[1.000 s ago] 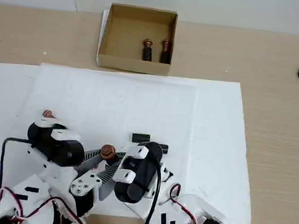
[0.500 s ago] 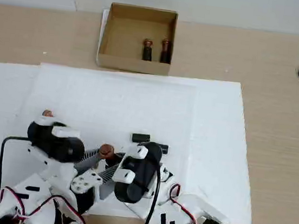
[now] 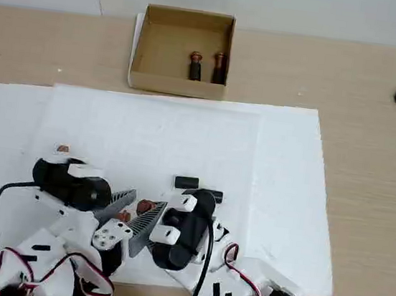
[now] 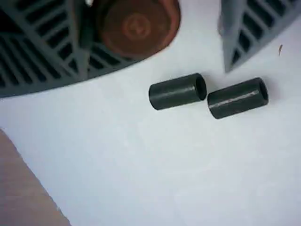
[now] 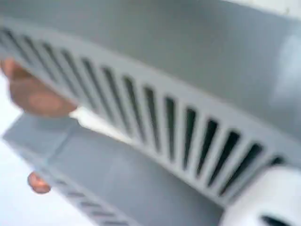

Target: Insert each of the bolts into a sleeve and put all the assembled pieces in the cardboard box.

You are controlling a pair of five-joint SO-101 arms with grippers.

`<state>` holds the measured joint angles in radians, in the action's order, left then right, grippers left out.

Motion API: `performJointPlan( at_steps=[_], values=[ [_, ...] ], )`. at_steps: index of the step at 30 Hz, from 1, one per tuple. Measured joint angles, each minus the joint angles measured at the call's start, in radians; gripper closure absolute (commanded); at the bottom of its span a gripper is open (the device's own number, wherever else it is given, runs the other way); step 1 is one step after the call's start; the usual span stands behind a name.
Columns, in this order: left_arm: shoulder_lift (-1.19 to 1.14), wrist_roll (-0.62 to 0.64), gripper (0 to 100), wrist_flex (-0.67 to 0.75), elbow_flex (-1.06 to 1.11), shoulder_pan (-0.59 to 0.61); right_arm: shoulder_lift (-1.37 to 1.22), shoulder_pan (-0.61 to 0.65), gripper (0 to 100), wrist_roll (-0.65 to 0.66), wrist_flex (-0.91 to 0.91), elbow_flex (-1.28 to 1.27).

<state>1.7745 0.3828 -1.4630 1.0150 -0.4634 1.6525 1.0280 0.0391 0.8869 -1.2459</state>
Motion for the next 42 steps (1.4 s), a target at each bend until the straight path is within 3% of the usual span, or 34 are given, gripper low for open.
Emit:
performJointPlan(
  at_steps=[5,10,16,29,42],
  values=[
    [-0.002,0.031,83,0.043,-0.026,0.006,0.006,0.0,99.5,0.0,-0.002,-0.026],
    [-0.002,0.046,100,0.092,-0.044,0.006,0.006,0.0,99.5,0.0,-0.002,-0.031],
    [-0.002,0.046,99,0.158,-0.057,0.006,0.006,-0.025,99.5,0.0,-0.002,-0.031],
    [-0.002,0.046,99,0.167,-0.057,0.222,-0.015,-0.259,99.5,0.0,-0.121,-0.049],
    [-0.002,0.046,99,0.167,0.018,0.445,-0.503,-0.571,99.5,-0.172,-0.384,0.095]
  ],
)
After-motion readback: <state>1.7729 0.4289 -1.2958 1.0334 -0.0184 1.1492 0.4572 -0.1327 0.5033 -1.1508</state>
